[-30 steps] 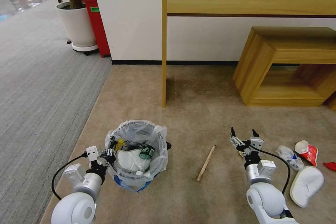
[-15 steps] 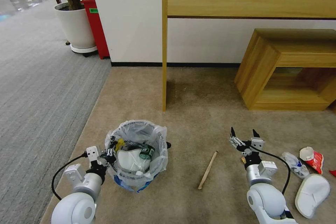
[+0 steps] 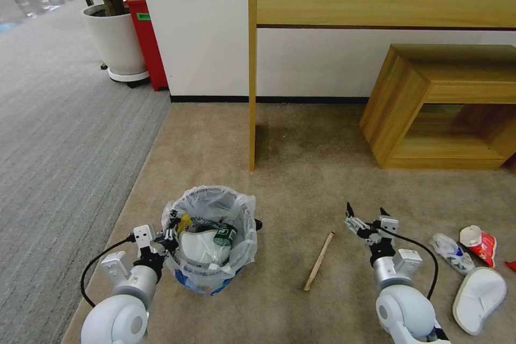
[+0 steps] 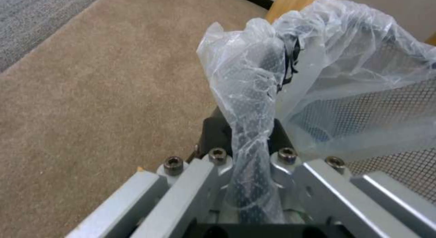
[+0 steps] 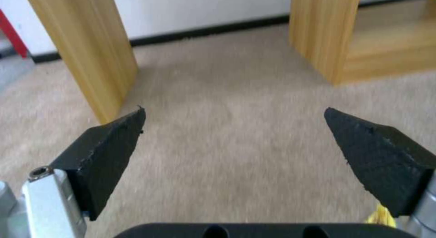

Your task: Pick up the trash bin and place the garbage on the floor into it.

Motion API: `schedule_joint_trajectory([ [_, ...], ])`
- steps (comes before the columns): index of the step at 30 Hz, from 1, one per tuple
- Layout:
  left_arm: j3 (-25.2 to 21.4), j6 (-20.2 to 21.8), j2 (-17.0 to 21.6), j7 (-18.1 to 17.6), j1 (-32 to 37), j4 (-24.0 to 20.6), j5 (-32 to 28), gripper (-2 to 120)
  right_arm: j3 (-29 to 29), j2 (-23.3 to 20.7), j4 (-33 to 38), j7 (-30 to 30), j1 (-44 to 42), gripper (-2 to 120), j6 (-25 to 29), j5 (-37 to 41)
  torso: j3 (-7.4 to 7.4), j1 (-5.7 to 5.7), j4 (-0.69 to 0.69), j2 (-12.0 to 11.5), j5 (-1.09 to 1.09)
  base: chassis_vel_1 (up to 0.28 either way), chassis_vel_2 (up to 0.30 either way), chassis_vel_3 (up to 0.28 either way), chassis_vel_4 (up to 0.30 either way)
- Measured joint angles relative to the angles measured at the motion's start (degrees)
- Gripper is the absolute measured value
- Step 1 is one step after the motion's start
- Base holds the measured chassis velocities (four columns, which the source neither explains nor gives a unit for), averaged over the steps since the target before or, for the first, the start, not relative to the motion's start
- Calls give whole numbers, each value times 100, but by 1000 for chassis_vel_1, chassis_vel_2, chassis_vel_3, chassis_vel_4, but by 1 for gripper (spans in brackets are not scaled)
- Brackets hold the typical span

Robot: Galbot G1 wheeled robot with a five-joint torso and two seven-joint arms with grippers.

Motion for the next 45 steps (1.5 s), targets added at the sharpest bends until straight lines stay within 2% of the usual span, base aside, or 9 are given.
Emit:
schedule_joint_trajectory([
  [11, -2, -8, 16, 0, -69, 119, -3, 3, -304, -372, 102, 227, -61, 100, -414, 387, 0, 0, 0, 0, 0, 0, 0, 0, 0],
  [17, 7, -19, 12, -1, -111, 211, 17, 3, -713, -609, 218, 810, -60, 100, -847, 929, 0, 0, 0, 0, 0, 0, 0, 0, 0],
  [28, 17, -31, -23, -1, -137, 278, 93, 3, -1121, -843, 347, 1075, -63, 100, -1252, 1426, 0, 0, 0, 0, 0, 0, 0, 0, 0],
  [34, 17, -54, -34, 2, -148, 325, 137, 3, -1298, -907, 349, 1158, -39, 100, -1404, 1706, 0, 0, 0, 0, 0, 0, 0, 0, 0],
  [39, 26, -56, -60, 4, -165, 338, 150, 3, -1567, -851, 297, 1488, 57, 100, -1652, 2086, 0, 0, 0, 0, 0, 0, 0, 0, 0],
  [45, 26, -56, -66, 4, -160, 338, 160, 3, -1740, -761, 225, 1615, 101, 100, -1822, 2121, 0, 0, 0, 0, 0, 0, 0, 0, 0],
])
